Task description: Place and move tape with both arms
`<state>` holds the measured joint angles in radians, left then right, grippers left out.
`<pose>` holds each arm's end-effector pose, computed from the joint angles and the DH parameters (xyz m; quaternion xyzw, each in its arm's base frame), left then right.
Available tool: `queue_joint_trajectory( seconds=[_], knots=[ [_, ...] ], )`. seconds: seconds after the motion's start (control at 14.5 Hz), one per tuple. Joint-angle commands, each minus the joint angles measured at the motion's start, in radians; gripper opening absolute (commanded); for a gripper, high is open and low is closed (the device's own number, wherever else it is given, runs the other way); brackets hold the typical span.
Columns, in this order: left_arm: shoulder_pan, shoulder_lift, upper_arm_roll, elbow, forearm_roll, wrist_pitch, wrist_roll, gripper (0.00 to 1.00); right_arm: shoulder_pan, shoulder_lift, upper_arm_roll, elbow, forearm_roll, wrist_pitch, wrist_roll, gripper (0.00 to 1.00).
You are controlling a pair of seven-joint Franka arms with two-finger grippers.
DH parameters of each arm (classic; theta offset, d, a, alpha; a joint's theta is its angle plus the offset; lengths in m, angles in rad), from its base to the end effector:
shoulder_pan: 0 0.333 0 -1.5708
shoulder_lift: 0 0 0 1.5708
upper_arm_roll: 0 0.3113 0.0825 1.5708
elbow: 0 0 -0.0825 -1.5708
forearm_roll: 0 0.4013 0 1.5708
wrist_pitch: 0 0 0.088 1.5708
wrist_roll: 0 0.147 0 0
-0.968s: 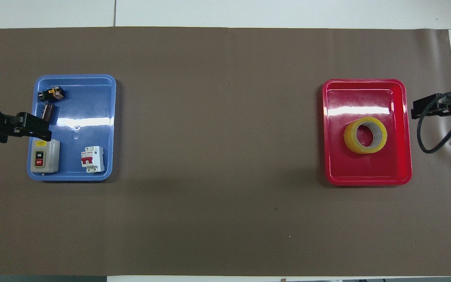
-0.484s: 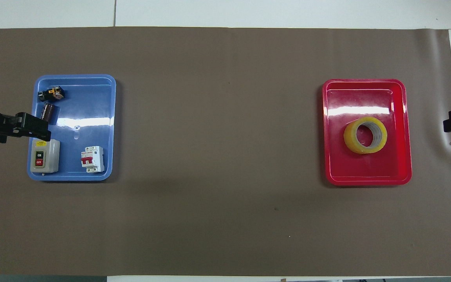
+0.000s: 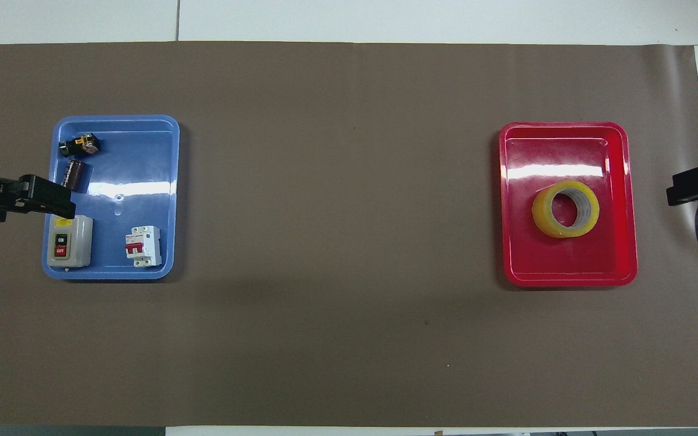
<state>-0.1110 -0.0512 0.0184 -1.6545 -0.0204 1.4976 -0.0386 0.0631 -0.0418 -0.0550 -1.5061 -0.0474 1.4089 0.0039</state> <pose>0.5396 -0.0530 0.5621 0.9982 -0.0272 -0.0534 0.0072 0.5395 -0.0038 0.6206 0.9994 -0.0010 -0.0276 0.0225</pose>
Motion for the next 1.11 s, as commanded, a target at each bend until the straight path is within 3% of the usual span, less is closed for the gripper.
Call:
queue_joint_trajectory(
  seconds=[0.0, 1.04],
  knots=[
    [0.002, -0.021, 0.005, -0.021, -0.016, 0.004, 0.002, 1.00, 0.008, -0.004, 0.004, -0.002, -0.025, -0.005, -0.016, 1.00],
    [0.002, -0.021, 0.005, -0.021, -0.015, 0.004, 0.002, 1.00, -0.006, -0.001, -0.005, 0.004, -0.014, -0.001, -0.070, 1.00]
  ],
)
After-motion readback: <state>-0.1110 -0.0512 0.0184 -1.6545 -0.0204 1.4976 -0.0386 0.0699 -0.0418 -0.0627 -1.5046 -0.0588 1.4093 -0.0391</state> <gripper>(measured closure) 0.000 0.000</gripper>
